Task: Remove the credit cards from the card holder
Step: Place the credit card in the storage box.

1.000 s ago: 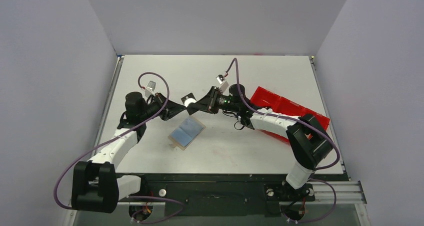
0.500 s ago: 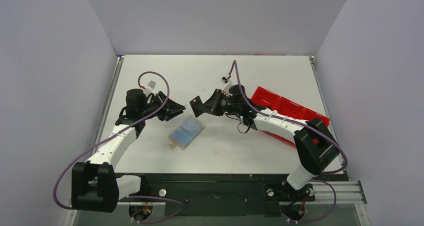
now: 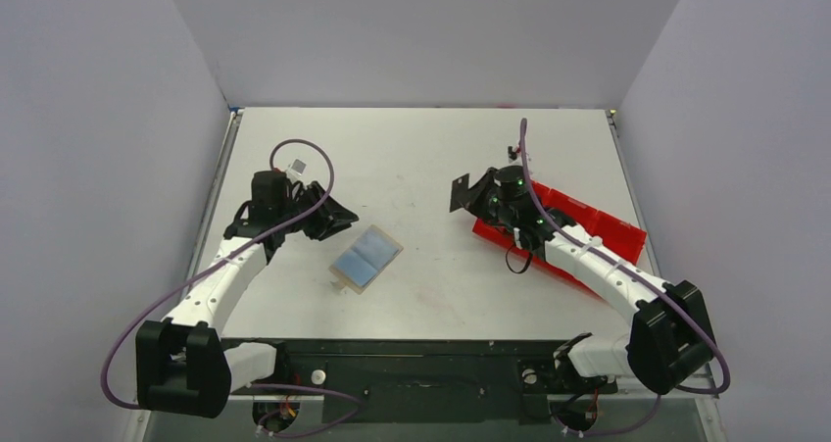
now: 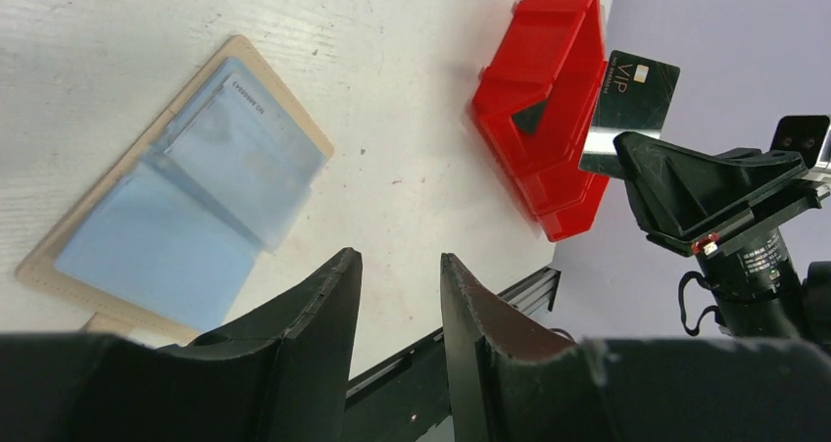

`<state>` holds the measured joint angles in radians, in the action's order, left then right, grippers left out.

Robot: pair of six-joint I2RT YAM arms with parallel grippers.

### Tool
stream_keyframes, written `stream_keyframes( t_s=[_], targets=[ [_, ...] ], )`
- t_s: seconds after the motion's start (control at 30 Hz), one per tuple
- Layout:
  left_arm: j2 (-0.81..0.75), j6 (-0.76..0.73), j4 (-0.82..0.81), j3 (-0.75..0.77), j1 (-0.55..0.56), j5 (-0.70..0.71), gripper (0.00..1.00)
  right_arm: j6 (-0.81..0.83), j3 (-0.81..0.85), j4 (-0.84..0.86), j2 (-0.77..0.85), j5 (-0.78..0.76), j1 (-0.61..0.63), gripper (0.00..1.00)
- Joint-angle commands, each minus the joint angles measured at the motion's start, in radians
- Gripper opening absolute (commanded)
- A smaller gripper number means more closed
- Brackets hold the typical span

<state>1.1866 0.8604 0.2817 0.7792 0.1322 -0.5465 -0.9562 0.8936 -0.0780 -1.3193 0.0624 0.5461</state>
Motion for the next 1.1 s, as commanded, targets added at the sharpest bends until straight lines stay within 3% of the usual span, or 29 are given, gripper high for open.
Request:
stream_keyframes(
  t_s=[0.0, 0.57, 1.07],
  targets=[
    [-0.014, -0.057, 0.073, 0.06, 0.019, 0.08, 0.33, 0.04, -0.03, -0.129, 0.051, -0.17, -0.043, 0.0],
    [-0.005, -0.08, 0.124, 0.064, 0.044, 0.13, 0.33, 0.015, -0.108, -0.169, 0.045, -0.37, -0.139, 0.0],
    [-0.014, -0.073, 0.117, 0.048, 0.047, 0.131, 0.33, 0.026, -0.077, -0.117, -0.086, -0.401, -0.212, 0.0]
  ],
)
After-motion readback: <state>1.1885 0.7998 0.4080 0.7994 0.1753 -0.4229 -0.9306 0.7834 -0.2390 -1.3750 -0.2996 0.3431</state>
